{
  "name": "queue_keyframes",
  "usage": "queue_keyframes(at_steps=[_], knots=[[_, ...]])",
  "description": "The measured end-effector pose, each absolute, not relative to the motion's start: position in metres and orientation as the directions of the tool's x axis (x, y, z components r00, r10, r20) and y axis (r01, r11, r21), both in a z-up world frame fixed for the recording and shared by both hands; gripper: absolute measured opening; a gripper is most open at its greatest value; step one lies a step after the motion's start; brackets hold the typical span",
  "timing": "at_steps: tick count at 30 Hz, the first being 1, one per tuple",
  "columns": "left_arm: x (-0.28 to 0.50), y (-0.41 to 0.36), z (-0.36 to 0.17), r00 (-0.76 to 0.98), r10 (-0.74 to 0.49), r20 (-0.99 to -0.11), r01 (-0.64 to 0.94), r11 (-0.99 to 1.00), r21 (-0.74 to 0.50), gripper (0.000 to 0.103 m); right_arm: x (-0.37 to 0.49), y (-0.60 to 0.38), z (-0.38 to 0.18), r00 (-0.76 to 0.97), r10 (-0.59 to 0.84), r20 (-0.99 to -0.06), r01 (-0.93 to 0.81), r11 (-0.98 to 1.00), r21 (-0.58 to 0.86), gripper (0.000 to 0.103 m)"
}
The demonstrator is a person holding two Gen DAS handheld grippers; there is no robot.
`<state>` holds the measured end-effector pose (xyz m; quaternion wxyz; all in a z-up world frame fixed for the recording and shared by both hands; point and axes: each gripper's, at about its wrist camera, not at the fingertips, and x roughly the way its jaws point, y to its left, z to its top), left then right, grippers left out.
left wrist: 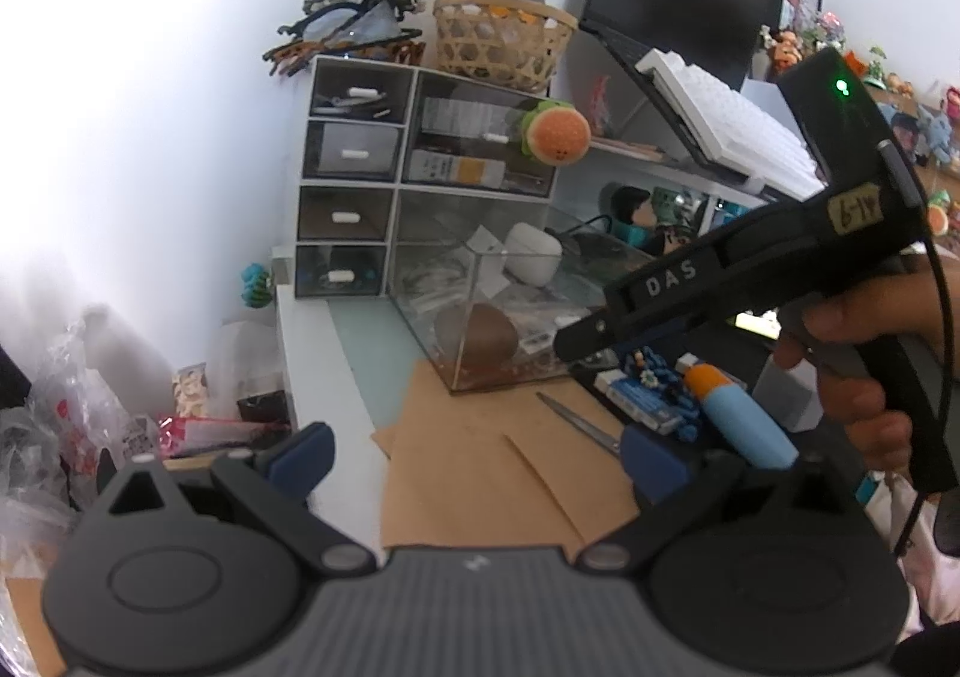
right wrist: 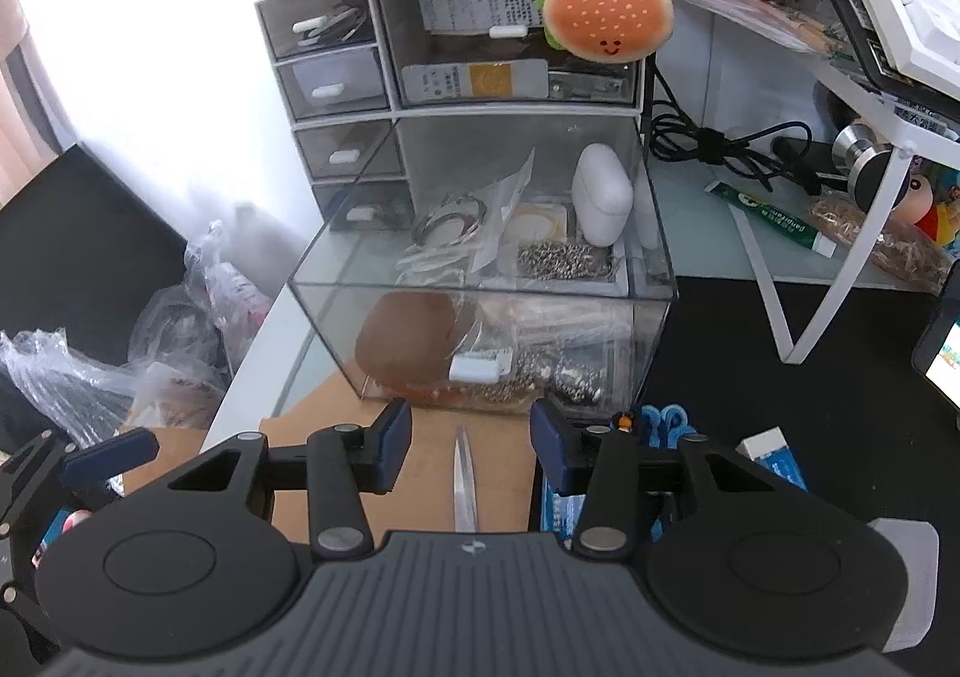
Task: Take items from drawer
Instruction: 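Back the right tool away toward the clear drawer stack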
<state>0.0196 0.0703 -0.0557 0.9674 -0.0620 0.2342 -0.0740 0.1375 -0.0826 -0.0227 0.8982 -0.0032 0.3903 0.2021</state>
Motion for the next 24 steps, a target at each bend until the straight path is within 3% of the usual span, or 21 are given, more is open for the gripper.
queue_keyframes(at_steps=[24], knots=[[0.022, 0.077, -0.059, 0.876, -0.164, -0.454, 0.1, 0.982, -0.161, 0.103, 0.153, -0.078, -0.022, 0.639, 0.344, -0.688, -0.384, 0.918, 0.102, 0.048]])
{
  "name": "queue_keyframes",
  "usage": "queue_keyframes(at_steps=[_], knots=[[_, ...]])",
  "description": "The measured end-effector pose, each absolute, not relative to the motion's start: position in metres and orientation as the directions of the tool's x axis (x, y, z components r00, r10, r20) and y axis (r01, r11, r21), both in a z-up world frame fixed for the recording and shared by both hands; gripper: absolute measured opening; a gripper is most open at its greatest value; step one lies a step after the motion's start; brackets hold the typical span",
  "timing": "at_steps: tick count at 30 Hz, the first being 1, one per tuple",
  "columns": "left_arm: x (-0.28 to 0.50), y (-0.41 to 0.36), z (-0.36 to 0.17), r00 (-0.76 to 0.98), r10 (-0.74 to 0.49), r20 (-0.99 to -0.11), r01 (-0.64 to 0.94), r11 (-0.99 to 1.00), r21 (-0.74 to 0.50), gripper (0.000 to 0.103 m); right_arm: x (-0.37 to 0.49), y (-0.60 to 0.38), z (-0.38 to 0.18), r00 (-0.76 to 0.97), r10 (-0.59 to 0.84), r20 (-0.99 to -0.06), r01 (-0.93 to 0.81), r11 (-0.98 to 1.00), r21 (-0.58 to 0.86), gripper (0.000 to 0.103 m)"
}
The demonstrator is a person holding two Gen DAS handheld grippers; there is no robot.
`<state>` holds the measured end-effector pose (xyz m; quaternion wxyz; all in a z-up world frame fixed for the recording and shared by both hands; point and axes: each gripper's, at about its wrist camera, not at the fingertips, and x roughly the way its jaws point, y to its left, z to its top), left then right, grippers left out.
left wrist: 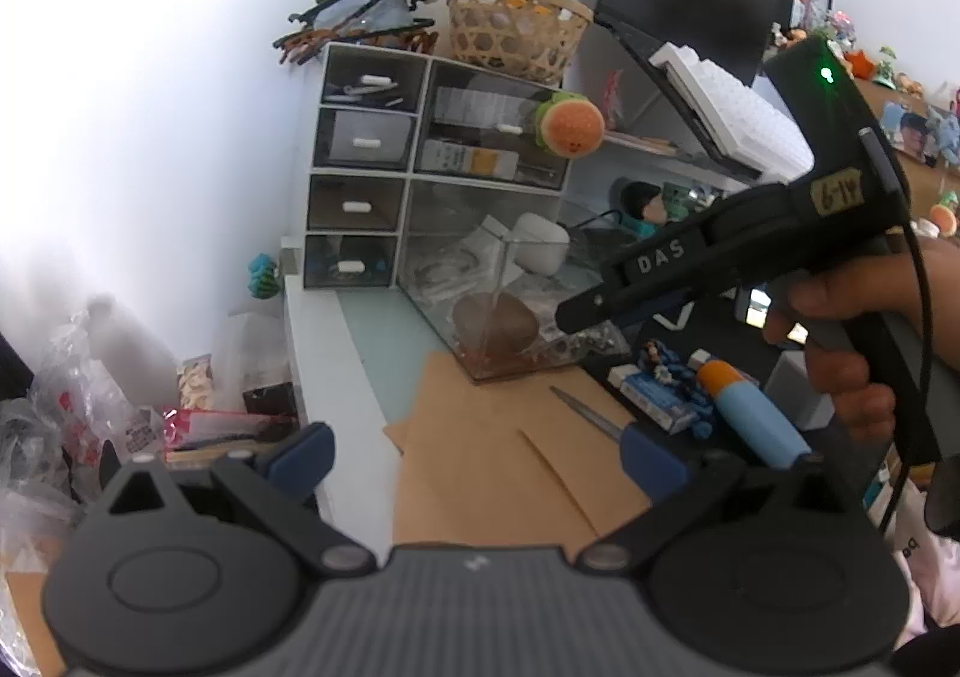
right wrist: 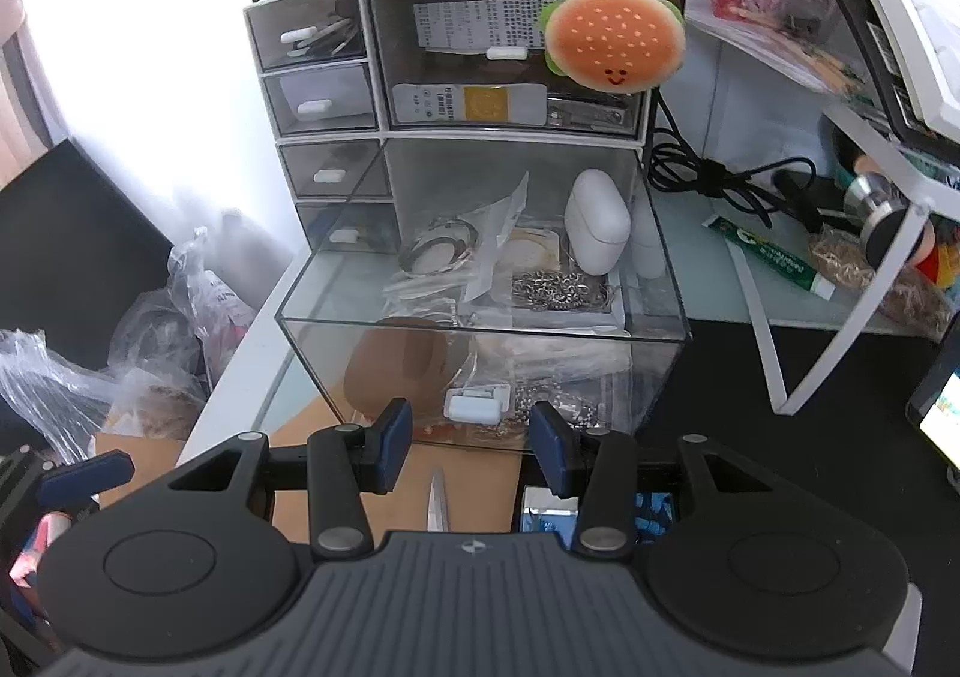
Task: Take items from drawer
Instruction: 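Back the right tool away toward the clear drawer stack, then push the lower clear drawer closed with the right gripper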
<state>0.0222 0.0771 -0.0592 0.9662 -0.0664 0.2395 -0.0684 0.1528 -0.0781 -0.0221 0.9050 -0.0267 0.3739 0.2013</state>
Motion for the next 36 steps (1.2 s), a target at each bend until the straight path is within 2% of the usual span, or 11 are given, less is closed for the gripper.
queue_keyframes(at_steps=[5, 12, 24, 29, 36], knots=[[0.022, 0.077, -0.059, 0.877, -0.161, -0.453, 0.097, 0.982, -0.161, 0.103, 0.154, -0.075, -0.021, 0.638, 0.352, -0.685, -0.403, 0.911, 0.093, 0.048], [0.024, 0.08, -0.061, 0.877, -0.15, -0.457, 0.083, 0.983, -0.165, 0.103, 0.16, -0.072, -0.02, 0.641, 0.345, -0.685, -0.414, 0.908, 0.07, 0.033], [0.027, 0.083, -0.062, 0.877, -0.144, -0.458, 0.073, 0.983, -0.17, 0.103, 0.174, -0.068, -0.02, 0.643, 0.344, -0.684, -0.42, 0.906, 0.06, 0.031], [0.029, 0.085, -0.062, 0.877, -0.142, -0.458, 0.069, 0.983, -0.173, 0.103, 0.18, -0.066, -0.02, 0.651, 0.336, -0.68, -0.416, 0.908, 0.051, 0.023], [0.03, 0.086, -0.063, 0.877, -0.143, -0.458, 0.068, 0.982, -0.175, 0.103, 0.191, -0.065, -0.02, 0.659, 0.336, -0.673, -0.414, 0.909, 0.049, 0.022]])
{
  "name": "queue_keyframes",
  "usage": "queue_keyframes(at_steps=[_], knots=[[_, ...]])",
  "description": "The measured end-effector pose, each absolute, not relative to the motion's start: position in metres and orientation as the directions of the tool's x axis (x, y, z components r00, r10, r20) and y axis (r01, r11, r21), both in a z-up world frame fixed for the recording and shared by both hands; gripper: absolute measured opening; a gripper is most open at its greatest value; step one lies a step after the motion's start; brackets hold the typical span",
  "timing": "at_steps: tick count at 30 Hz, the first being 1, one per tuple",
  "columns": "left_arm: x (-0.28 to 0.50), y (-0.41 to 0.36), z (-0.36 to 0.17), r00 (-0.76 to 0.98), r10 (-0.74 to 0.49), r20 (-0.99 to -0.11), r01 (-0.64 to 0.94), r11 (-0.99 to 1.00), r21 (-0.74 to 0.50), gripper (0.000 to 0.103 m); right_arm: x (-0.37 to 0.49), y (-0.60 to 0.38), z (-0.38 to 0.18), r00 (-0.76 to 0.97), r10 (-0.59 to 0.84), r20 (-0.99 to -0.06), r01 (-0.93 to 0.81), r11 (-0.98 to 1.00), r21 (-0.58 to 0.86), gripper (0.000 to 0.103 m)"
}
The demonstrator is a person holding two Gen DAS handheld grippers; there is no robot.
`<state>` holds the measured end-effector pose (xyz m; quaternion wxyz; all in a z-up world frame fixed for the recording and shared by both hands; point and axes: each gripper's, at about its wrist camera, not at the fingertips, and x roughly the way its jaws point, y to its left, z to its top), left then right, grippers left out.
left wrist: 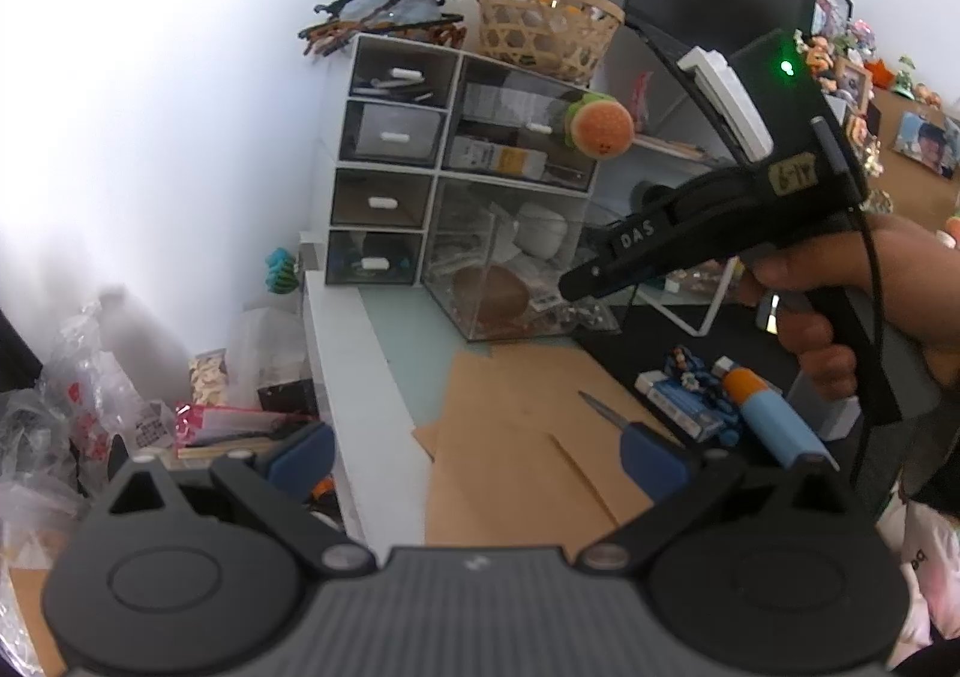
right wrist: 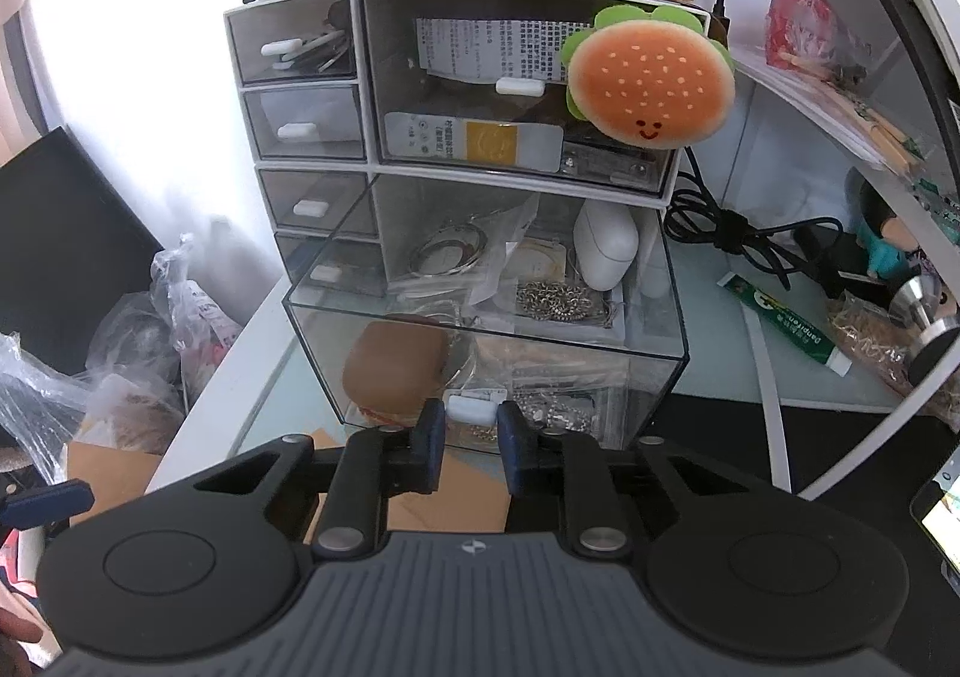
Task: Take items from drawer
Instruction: 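Push the lower clear drawer closed with the right gripper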
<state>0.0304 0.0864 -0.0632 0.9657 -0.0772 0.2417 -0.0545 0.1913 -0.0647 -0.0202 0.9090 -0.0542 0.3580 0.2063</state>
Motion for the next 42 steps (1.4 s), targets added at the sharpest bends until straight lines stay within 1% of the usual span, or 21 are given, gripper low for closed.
queue_keyframes(at_steps=[6, 17, 24, 29, 31, 32, 42], knots=[[0.032, 0.087, -0.064, 0.876, -0.144, -0.46, 0.068, 0.982, -0.177, 0.103, 0.198, -0.06, -0.021, 0.679, 0.327, -0.658, -0.413, 0.91, 0.027, 0.021], [0.036, 0.088, -0.066, 0.874, -0.14, -0.465, 0.063, 0.982, -0.179, 0.103, 0.216, -0.058, -0.019, 0.689, 0.331, -0.645, -0.408, 0.913, 0.033, 0.021], [0.038, 0.092, -0.064, 0.877, -0.135, -0.462, 0.056, 0.982, -0.181, 0.103, 0.226, -0.058, -0.015, 0.7, 0.333, -0.632, -0.403, 0.914, 0.036, 0.017], [0.039, 0.091, -0.064, 0.876, -0.135, -0.463, 0.059, 0.983, -0.175, 0.103, 0.232, -0.057, -0.014, 0.702, 0.332, -0.63, -0.401, 0.916, 0.036, 0.017], [0.039, 0.091, -0.065, 0.876, -0.135, -0.463, 0.058, 0.983, -0.175, 0.103, 0.235, -0.057, -0.014, 0.704, 0.33, -0.629, -0.398, 0.917, 0.036, 0.015], [0.039, 0.091, -0.065, 0.876, -0.134, -0.464, 0.057, 0.983, -0.176, 0.103, 0.236, -0.057, -0.014, 0.704, 0.329, -0.629, -0.396, 0.917, 0.036, 0.012], [0.04, 0.092, -0.065, 0.875, -0.133, -0.465, 0.056, 0.983, -0.177, 0.103, 0.25, -0.052, -0.014, 0.709, 0.319, -0.629, -0.394, 0.919, 0.022, 0.012]])
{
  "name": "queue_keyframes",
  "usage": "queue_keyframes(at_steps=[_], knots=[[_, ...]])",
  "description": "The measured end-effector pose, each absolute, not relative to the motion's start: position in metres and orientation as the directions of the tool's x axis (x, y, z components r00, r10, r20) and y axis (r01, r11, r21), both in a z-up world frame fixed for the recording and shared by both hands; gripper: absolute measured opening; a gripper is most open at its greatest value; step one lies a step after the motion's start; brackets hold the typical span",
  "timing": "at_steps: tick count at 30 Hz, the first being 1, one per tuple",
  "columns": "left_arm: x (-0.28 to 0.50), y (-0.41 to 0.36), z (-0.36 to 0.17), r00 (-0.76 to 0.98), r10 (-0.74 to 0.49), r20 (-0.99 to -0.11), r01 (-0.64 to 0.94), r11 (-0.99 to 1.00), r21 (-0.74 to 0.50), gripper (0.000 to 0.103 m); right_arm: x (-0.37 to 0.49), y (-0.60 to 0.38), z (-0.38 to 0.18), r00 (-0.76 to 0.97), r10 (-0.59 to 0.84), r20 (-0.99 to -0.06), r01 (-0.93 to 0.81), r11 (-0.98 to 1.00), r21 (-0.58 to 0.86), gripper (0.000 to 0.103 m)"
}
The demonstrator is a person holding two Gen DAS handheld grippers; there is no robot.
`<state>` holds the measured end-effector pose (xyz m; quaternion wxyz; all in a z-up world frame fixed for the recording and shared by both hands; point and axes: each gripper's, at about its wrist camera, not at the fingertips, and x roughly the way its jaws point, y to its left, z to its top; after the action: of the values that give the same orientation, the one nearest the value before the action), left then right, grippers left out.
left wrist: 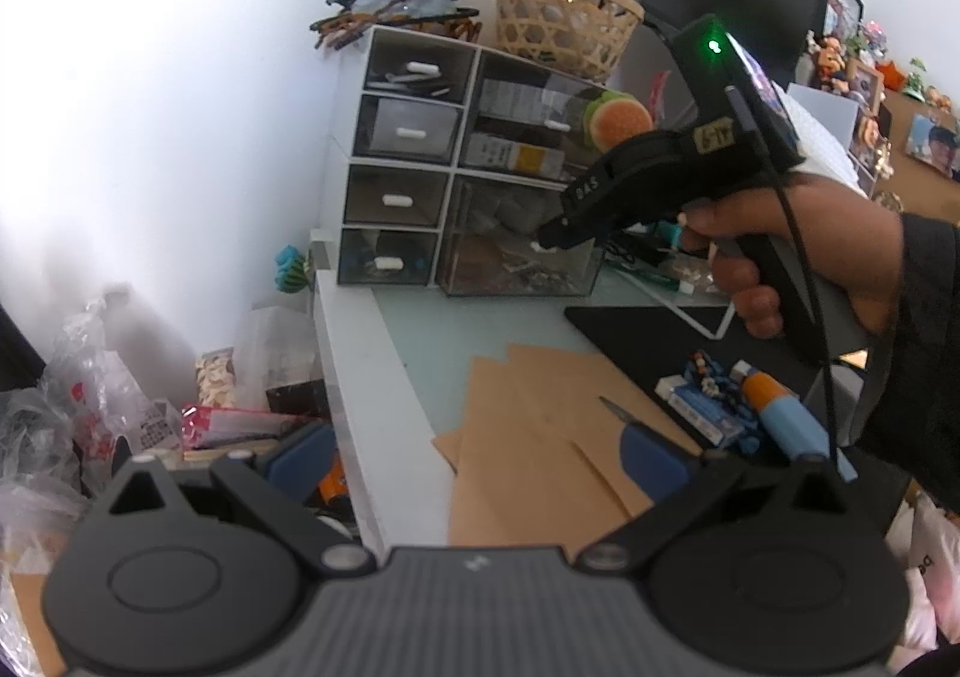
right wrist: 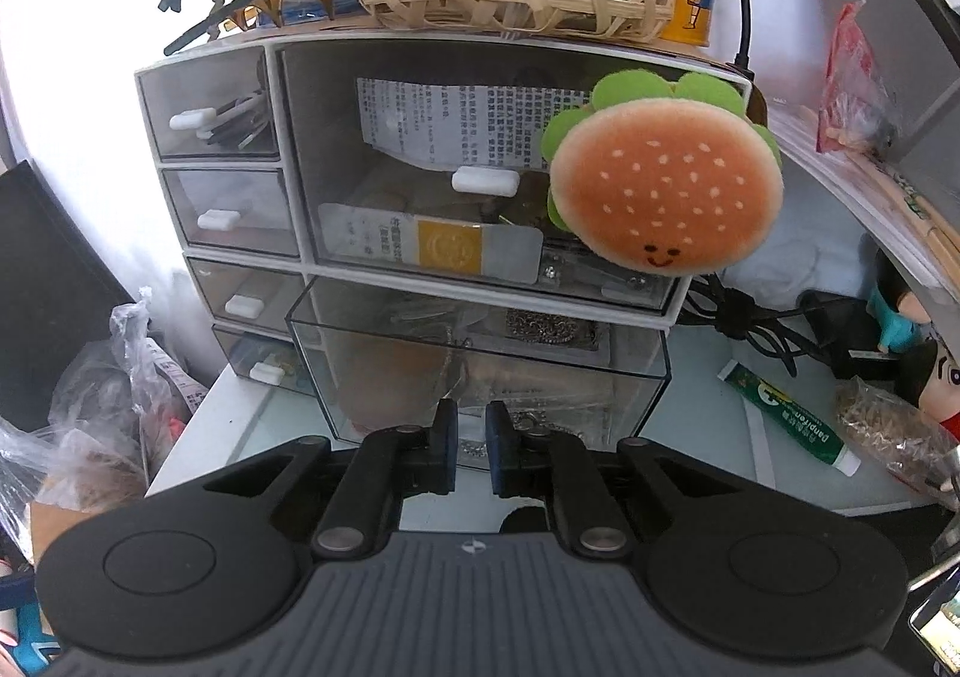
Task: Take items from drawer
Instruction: 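Push the lower clear drawer closed with the right gripper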
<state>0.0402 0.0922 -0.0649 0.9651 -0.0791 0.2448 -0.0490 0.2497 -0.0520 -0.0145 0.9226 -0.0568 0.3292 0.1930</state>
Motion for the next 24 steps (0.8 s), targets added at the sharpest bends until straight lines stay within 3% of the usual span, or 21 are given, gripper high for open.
queue_keyframes(at_steps=[24], knots=[[0.041, 0.095, -0.068, 0.874, -0.13, -0.468, 0.047, 0.982, -0.184, 0.103, 0.258, -0.044, -0.011, 0.745, 0.292, -0.6, -0.375, 0.927, -0.014, 0.012]])
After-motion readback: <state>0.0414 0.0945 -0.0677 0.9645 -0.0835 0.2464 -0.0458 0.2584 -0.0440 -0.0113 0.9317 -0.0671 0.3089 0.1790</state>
